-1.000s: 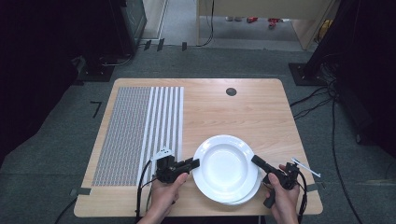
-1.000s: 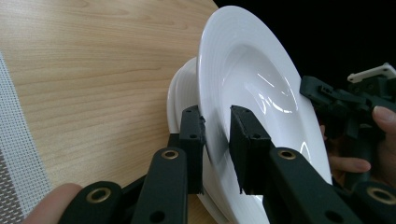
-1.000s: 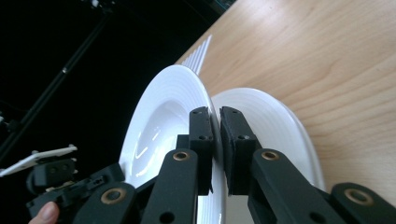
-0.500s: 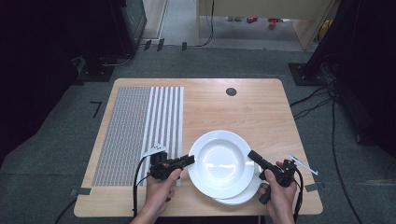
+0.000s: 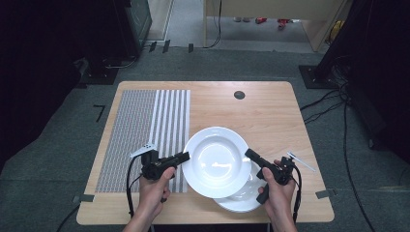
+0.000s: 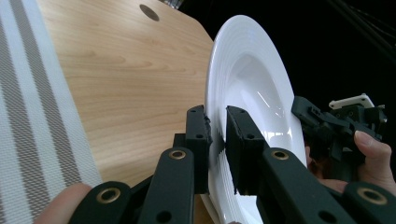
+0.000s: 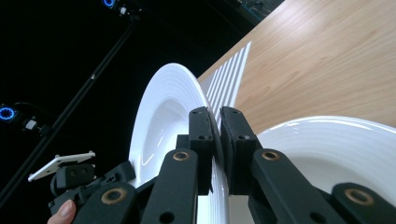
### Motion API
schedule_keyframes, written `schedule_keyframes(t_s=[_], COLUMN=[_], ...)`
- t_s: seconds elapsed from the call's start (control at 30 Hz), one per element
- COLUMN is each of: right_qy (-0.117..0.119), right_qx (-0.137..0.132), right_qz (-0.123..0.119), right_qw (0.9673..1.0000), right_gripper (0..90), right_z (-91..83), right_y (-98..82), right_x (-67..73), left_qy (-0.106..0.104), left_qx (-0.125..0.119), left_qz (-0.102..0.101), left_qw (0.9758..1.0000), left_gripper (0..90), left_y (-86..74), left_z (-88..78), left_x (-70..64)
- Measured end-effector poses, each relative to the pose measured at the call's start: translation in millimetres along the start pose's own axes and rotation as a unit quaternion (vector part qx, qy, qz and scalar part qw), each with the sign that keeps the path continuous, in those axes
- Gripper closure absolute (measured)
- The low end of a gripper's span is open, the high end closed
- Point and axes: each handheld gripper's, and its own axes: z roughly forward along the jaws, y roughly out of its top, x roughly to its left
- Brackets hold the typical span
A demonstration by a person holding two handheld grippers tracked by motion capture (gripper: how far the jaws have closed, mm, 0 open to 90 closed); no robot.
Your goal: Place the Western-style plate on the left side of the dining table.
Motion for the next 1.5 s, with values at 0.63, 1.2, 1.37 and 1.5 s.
schedule_keyframes(t_s=[0.63,1.2,1.37,1.5], right_qy=[0.029,0.037,0.037,0.034], right_qx=[0.029,0.062,0.075,0.085], right_qz=[-0.008,-0.006,-0.006,-0.007], right_qw=[0.9991,0.9974,0.9965,0.9957], right_gripper=[85.4,85.5,85.4,85.3], right_z=[68.4,140.1,160.0,173.7], right_y=[6.3,-6.5,-8.5,-9.3], right_x=[44.2,67.3,71.1,73.0], left_qy=[0.019,0.041,0.05,0.058], left_qx=[-0.06,-0.085,-0.092,-0.097], left_qz=[-0.024,-0.058,-0.064,-0.069], left_qw=[0.9977,0.9939,0.9924,0.9912], left_gripper=[81.0,81.5,81.5,81.3], left_y=[37.2,60.0,64.5,67.3], left_z=[-50.6,-92.1,-100.6,-104.3], left_x=[25.5,71.5,82.5,91.0])
